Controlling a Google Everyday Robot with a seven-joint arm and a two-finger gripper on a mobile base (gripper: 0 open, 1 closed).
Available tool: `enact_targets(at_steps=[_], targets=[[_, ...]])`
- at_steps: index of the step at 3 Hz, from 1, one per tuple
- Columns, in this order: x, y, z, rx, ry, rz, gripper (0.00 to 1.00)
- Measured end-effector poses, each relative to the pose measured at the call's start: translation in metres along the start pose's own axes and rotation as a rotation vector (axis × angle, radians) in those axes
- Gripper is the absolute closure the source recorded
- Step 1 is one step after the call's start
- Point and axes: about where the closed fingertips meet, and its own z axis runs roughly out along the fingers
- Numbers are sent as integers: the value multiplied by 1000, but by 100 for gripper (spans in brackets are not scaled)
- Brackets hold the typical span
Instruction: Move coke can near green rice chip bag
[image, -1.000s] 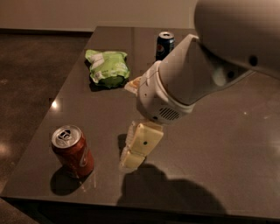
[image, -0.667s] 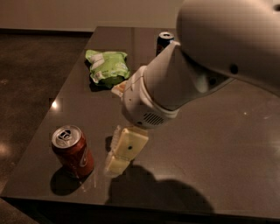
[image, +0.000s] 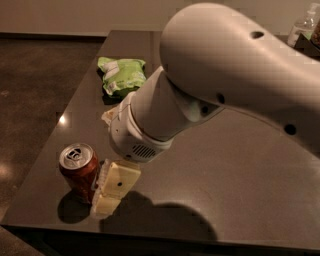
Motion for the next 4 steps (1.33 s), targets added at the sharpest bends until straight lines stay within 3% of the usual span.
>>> enact_targets(at_steps=[1, 2, 3, 4], targets=[[-4, 5, 15, -32, -3, -5, 0], [-10, 6, 24, -53, -5, -16, 17], [-15, 5, 31, -68, -7, -17, 40], [-20, -1, 29, -80, -13, -13, 70]])
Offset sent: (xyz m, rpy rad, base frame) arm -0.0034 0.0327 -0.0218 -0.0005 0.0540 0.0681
